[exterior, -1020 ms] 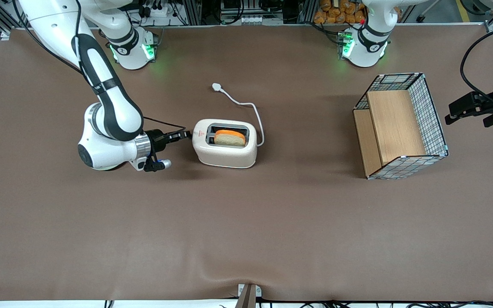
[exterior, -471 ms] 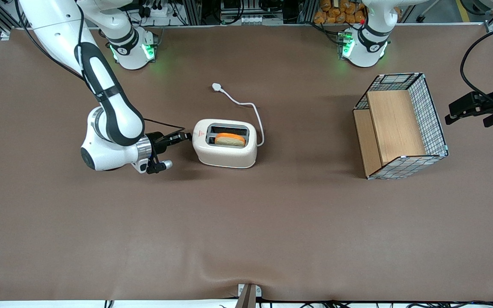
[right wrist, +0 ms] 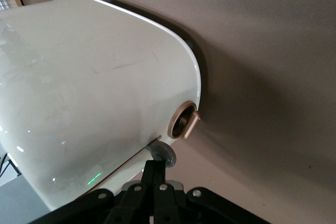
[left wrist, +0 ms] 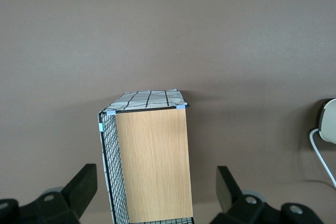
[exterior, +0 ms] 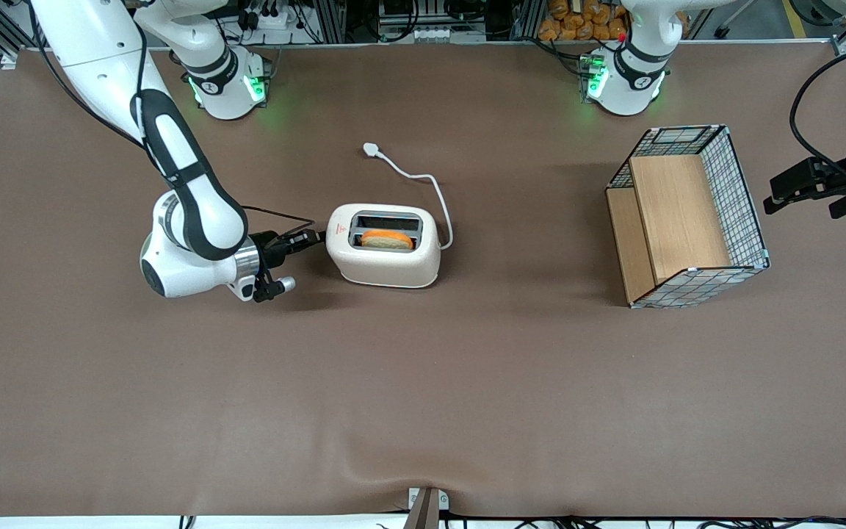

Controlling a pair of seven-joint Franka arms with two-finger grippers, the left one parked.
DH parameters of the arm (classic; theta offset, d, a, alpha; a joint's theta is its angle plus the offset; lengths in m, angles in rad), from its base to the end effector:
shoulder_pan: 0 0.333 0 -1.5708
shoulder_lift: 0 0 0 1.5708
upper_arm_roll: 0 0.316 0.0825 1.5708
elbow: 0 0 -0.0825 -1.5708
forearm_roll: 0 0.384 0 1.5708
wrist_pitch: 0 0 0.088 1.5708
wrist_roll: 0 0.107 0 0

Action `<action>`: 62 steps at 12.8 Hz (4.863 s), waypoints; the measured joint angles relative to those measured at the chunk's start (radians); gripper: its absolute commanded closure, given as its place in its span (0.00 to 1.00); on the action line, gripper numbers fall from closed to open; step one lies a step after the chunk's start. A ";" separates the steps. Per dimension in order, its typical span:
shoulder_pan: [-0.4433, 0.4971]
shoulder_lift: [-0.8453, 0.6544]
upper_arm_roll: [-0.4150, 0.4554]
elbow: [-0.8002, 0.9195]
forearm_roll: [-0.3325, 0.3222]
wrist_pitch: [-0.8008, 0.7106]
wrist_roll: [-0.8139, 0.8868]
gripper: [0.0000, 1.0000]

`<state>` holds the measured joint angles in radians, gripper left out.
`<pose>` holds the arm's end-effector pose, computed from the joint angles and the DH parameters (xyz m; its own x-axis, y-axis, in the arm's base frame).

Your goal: Press toaster button with right arm

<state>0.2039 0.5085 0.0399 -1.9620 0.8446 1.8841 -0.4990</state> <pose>0.5333 0.1900 0.1985 0.8851 0.3406 -0.3173 0.0109 -0.6967 -0.7173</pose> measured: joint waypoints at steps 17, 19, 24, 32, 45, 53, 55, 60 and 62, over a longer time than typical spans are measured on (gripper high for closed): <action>0.003 -0.007 0.000 0.074 0.001 -0.004 0.126 0.76; 0.002 -0.007 -0.006 0.088 0.000 -0.007 0.136 0.00; -0.036 -0.017 -0.019 0.104 -0.064 -0.008 0.137 0.00; -0.065 -0.223 -0.160 0.160 -0.450 -0.042 0.271 0.00; -0.261 -0.507 -0.084 0.371 -0.740 -0.346 0.467 0.00; -0.278 -0.531 -0.094 0.381 -0.816 -0.420 0.494 0.00; -0.275 -0.535 -0.088 0.383 -0.819 -0.422 0.495 0.00; -0.229 -0.535 -0.078 0.418 -0.829 -0.422 0.507 0.00; -0.222 -0.534 -0.077 0.422 -0.831 -0.422 0.510 0.00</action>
<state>-0.0182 -0.0258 -0.0373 -1.5404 0.0133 1.4619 0.0114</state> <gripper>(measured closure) 0.000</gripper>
